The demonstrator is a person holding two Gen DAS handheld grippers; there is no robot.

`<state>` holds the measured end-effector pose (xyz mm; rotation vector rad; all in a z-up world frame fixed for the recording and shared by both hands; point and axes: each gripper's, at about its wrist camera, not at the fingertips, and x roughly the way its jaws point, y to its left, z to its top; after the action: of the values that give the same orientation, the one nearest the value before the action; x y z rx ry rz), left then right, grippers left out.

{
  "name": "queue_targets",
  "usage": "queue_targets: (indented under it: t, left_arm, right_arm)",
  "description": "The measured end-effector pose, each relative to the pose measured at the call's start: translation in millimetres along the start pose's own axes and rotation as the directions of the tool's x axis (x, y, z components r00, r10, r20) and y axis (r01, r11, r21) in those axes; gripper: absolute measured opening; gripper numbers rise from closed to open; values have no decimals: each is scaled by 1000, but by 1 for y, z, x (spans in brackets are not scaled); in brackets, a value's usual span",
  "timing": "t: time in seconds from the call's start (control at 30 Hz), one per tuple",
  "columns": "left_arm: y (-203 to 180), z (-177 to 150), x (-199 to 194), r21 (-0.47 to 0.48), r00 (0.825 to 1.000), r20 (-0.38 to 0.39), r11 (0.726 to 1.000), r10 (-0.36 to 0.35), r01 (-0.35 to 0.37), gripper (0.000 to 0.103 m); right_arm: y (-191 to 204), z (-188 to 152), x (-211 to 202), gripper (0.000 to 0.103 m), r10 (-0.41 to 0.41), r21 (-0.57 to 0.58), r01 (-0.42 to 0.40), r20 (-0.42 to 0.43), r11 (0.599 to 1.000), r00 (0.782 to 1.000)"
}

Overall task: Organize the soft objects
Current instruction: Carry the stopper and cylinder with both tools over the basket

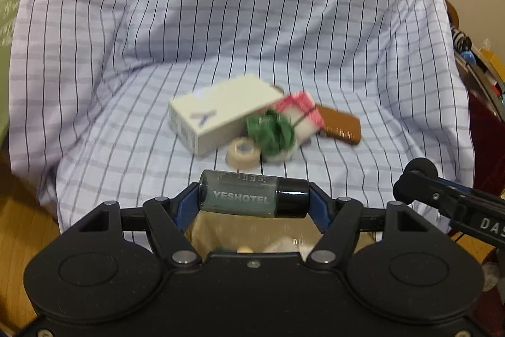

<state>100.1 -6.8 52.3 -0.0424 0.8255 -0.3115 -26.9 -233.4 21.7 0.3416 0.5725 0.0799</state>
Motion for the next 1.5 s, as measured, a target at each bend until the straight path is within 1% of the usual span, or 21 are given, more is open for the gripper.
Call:
queue_targets:
  t: [0.27, 0.37, 0.43, 0.6, 0.73, 0.9, 1.13, 1.33, 1.4, 1.47, 1.5]
  left_arm:
    - [-1, -37, 1, -53, 998, -56, 998, 15, -18, 66]
    - [0, -47, 3, -64, 997, -71, 997, 36, -40, 65]
    - [0, -53, 6, -75, 995, -83, 996, 50, -56, 66]
    - [5, -68, 10, -102, 992, -118, 993, 54, -67, 66]
    - [8, -76, 14, -115, 988, -135, 990, 69, -85, 66]
    - [16, -83, 17, -139, 987, -133, 985, 87, -105, 66]
    - [14, -89, 15, -115, 987, -113, 985, 117, -130, 66]
    - [12, -94, 7, -114, 990, -98, 988, 97, -108, 67]
    - [11, -96, 4, -109, 992, -92, 990, 84, -93, 71]
    - [8, -96, 2, -95, 993, -90, 992, 74, -82, 73]
    - [6, -97, 3, -86, 993, -89, 992, 81, -88, 73]
  right_arm:
    - [2, -33, -27, 57, 31, 10, -31, 12, 999, 999]
    - [1, -43, -35, 57, 39, 26, -39, 14, 999, 999]
    - [1, -50, -39, 57, 24, 21, -25, 16, 999, 1000]
    - [-1, -63, -43, 57, 6, 36, -6, 0, 999, 1000]
    - [3, -69, -44, 57, -27, 4, 27, 6, 1000, 1000]
    - [9, -71, -43, 57, -51, -17, 51, -7, 999, 999]
    - [17, -75, -39, 57, -59, -60, 57, -37, 997, 998]
    - [19, -77, -38, 57, -68, -76, 64, -52, 995, 996]
    - [18, -78, -36, 57, -70, -72, 66, -59, 995, 996]
    - [16, -78, -35, 57, -71, -66, 67, -66, 996, 995]
    - [16, -78, -35, 57, -70, -64, 66, -68, 996, 995]
